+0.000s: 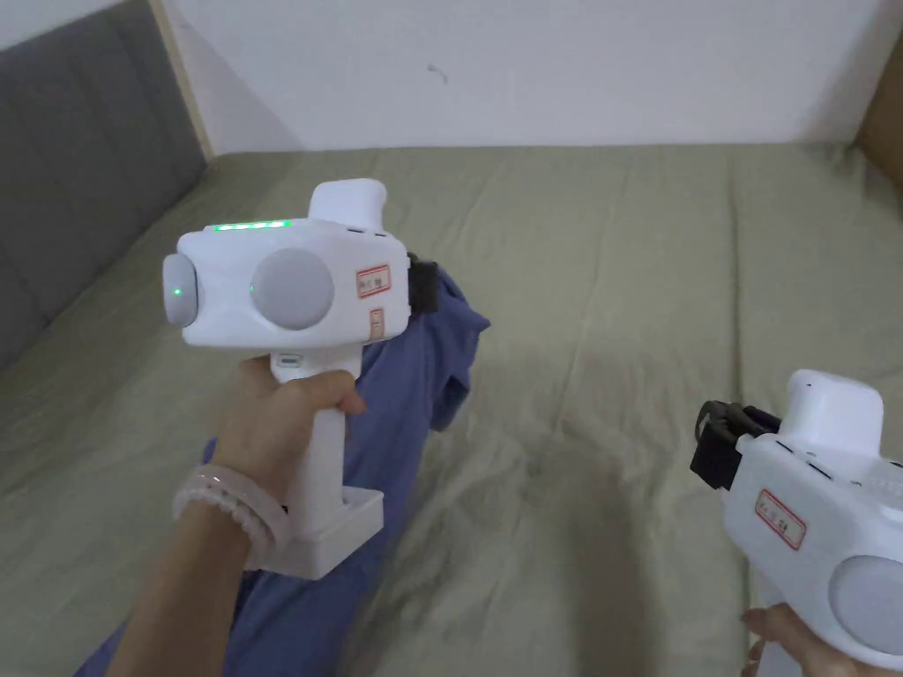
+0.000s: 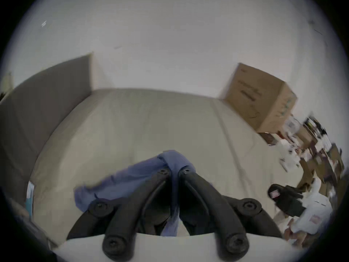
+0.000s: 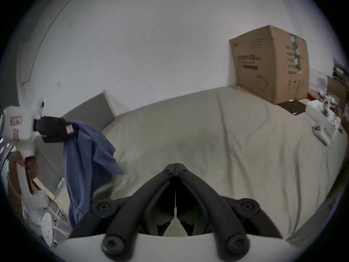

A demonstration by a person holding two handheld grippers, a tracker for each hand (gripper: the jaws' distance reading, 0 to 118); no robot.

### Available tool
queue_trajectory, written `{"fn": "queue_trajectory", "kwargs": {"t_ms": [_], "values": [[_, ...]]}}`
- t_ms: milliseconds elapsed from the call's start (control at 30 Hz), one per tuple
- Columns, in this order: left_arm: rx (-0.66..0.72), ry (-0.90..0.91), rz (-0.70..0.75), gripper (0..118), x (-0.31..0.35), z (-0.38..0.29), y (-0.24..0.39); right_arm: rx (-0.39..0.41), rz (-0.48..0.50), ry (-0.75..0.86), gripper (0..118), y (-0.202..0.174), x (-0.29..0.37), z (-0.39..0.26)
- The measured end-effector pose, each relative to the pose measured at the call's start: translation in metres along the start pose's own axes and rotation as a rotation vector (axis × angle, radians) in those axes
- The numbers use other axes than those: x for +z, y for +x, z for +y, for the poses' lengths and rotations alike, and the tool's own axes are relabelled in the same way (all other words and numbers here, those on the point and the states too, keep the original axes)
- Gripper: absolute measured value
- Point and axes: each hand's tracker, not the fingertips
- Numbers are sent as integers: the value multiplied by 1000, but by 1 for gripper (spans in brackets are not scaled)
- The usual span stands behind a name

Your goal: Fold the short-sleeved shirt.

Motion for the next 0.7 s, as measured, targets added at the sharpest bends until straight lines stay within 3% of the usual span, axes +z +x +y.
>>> {"fn": "queue_trajectory", "kwargs": {"t_ms": [200, 333, 600, 700], "values": [[-152, 46, -319, 5, -1, 13, 123, -86, -142, 106, 0, 63, 44, 18], [-204, -44, -346, 5, -35, -29, 165, -93, -245, 130, 0, 99, 64, 17], [-154, -502, -273, 5, -123, -196, 176, -131, -344, 68, 0, 143, 75, -7], [-101, -488, -244, 7, -123, -214, 169, -116, -361, 37, 0, 145, 69, -13]]}}
